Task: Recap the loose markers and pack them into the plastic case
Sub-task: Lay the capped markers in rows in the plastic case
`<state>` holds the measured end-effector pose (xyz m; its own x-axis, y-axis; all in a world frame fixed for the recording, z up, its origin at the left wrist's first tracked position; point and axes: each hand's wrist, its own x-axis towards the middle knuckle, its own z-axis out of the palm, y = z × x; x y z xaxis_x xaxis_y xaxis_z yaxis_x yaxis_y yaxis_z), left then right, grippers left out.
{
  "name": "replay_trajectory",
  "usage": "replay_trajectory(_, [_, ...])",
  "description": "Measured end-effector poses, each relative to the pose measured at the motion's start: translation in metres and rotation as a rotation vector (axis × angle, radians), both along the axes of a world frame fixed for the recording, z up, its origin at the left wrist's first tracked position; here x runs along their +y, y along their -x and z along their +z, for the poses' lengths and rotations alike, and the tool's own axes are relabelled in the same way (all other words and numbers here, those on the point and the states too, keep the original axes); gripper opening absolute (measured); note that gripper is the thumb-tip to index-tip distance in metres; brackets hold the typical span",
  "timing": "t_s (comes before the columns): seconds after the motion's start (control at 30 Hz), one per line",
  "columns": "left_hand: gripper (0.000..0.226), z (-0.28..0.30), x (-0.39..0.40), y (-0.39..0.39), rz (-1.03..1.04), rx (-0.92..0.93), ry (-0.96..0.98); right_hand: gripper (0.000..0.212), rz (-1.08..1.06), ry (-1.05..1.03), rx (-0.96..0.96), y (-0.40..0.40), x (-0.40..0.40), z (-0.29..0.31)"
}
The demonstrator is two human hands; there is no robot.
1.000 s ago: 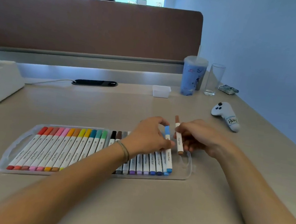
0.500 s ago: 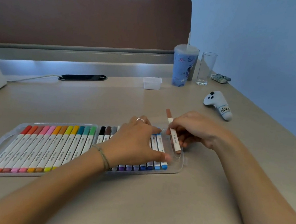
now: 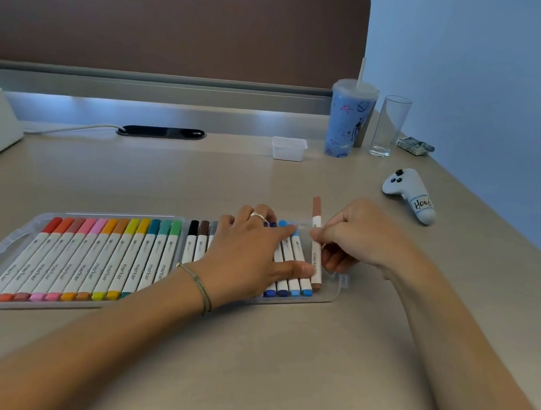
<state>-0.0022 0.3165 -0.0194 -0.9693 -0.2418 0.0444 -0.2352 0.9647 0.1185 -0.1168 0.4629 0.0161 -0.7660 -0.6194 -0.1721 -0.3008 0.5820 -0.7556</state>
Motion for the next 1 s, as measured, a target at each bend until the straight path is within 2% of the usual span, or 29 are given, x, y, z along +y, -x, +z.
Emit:
replay_trajectory(0.13, [0.086,-0.004,0.000,0.002,0.021,0.019,0.001,0.029,-0.027,-0.115,0.239,-0.001,-0.006,-0.007])
replay_trajectory(0.2, [0.080,-0.006,-0.001,0.000,0.009,0.029,-0.011,0.026,-0.031,-0.160,0.279,-0.001,-0.007,-0.009])
replay_trajectory(0.33, [0.080,-0.005,-0.005,-0.006,-0.033,0.001,-0.056,0.028,-0.010,-0.184,0.292,-0.003,-0.008,-0.008])
replay_trajectory(0.6, [0.084,-0.010,-0.006,-0.011,-0.078,-0.014,-0.035,0.017,0.023,-0.257,0.226,-0.003,-0.009,-0.003])
replay_trajectory(0.87, [0.081,-0.011,-0.002,-0.011,-0.087,-0.038,-0.005,0.018,0.058,-0.355,0.326,-0.006,-0.015,-0.004])
replay_trajectory(1.0, [0.072,-0.003,-0.010,-0.021,-0.077,0.070,-0.244,0.021,0.044,-0.283,0.295,-0.006,-0.006,-0.002])
